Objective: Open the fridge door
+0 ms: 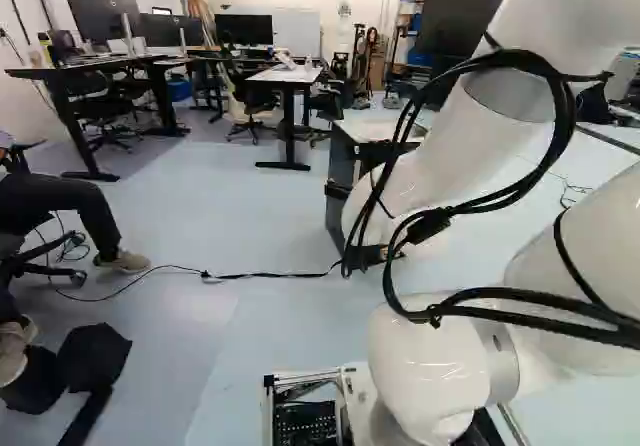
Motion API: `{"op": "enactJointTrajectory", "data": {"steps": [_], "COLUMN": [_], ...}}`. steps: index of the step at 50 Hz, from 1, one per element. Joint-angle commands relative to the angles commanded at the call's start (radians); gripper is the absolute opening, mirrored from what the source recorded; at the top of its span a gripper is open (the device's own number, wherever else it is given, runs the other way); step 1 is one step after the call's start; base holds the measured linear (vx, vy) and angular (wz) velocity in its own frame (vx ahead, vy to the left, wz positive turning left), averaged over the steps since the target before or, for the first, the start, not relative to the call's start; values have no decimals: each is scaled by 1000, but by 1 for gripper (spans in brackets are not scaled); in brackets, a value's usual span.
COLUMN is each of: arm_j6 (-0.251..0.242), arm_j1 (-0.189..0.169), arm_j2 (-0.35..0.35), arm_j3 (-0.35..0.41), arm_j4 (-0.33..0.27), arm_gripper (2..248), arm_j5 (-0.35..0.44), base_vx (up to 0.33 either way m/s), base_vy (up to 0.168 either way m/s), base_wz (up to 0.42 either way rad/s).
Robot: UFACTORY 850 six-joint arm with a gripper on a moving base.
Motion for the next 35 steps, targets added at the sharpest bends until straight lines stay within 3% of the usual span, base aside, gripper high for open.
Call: {"op": "enactJointTrajectory", "data": {"steps": [35], "arm_j6": [0], "arm_j1": [0], "arm_j2": [-37], "arm_j3": [-31], "arm_j4": [0], "arm_gripper": [247], "arm_j5": [0], "base_vx": [0], "base_vy": [0], "base_wz": [0]}}
